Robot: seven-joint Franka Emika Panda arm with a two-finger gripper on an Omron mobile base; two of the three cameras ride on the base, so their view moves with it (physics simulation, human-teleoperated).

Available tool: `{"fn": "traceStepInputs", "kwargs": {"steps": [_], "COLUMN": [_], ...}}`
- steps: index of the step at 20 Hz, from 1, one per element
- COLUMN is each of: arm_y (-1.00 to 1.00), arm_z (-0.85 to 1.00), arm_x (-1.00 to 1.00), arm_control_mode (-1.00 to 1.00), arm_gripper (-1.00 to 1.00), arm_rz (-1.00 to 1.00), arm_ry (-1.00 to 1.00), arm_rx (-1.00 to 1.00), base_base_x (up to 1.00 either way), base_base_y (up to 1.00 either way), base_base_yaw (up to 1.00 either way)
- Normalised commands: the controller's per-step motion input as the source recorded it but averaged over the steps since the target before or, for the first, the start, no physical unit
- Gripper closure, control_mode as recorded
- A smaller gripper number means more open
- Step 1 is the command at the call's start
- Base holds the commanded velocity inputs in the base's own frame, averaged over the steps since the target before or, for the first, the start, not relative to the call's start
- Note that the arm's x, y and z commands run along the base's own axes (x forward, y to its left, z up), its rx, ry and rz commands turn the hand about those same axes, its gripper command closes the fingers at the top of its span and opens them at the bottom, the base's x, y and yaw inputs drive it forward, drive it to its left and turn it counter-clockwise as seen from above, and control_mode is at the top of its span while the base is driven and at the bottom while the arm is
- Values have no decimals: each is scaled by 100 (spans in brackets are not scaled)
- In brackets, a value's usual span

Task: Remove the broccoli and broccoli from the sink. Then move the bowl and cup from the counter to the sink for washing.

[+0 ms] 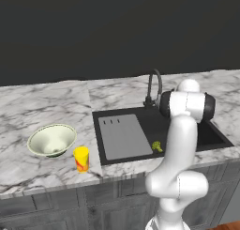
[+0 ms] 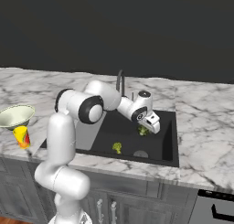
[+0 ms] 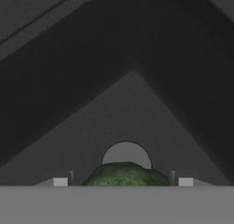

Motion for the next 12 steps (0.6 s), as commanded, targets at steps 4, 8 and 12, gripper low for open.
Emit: {"fn": "traceStepInputs", "kwargs": {"steps": [4, 8, 12], "arm_y": [-12, -7, -7], "arm_z": [30, 35, 36], "arm_x": [-16, -12, -10], "arm_control_mode": [-100, -100, -100], "arm_gripper": [100, 100, 100], "arm_rz": [0, 0, 0], "arm_ry": [-7, -5, 0], "arm_rx": [0, 0, 0], "base_base_x": [0, 0, 0], "base_base_y": [0, 0, 0], "base_base_yaw": [0, 0, 0]}}
